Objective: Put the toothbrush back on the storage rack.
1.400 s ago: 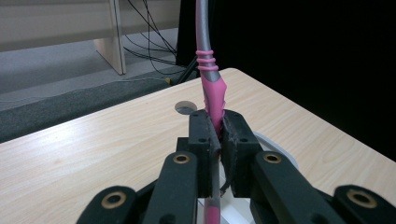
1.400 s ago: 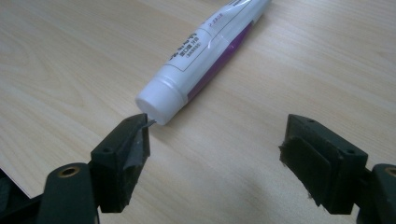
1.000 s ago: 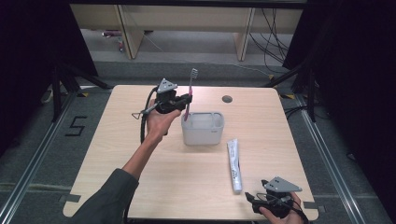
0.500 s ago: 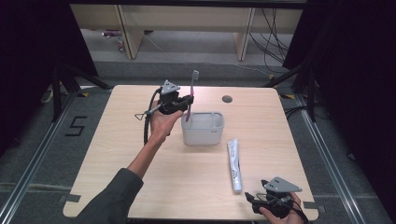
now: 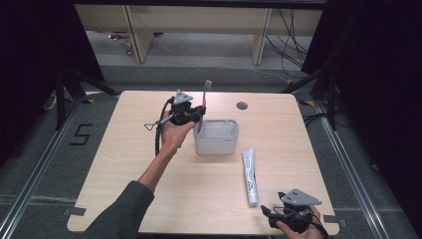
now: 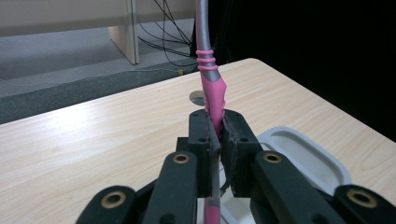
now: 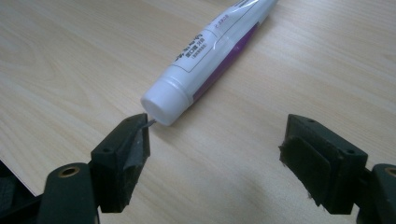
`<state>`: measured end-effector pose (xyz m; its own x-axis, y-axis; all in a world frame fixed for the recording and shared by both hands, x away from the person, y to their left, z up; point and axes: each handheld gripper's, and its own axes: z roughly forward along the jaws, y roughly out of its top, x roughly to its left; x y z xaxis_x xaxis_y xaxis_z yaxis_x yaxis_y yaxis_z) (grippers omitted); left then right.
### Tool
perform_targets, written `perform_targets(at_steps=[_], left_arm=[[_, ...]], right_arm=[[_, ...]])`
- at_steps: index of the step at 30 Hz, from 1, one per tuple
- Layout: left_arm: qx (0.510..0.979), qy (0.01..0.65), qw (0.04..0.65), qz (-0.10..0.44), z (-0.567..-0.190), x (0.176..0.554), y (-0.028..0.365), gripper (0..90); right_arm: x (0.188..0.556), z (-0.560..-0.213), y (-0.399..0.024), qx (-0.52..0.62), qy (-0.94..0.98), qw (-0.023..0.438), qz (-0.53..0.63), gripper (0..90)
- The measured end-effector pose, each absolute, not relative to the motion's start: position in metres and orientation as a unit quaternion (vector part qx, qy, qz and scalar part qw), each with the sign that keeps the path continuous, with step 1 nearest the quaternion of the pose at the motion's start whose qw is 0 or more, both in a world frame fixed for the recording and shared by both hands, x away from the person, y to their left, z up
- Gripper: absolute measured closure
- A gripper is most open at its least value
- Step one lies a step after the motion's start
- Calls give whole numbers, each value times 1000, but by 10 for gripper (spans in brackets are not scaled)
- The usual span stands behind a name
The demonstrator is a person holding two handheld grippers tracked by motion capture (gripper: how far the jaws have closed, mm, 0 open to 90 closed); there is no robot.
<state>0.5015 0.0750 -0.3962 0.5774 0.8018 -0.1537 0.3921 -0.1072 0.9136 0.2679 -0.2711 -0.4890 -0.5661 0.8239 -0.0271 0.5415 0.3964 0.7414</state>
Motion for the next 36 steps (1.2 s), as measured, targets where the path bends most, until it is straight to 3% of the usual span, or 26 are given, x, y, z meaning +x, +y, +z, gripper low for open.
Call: perform_targets(at_steps=[19,34,36], left_arm=[[718,431,514,187,-415,502,80,826],[720,438,507,184,-427,502,82,824],[721,439,503,184,-428,502,82,824]], right_arm=[[267,-491,-268,426,811,182,358,239],[267,-491,-268,424,812,182,358,239],[269,-491,-270,411,815,199,355,239]])
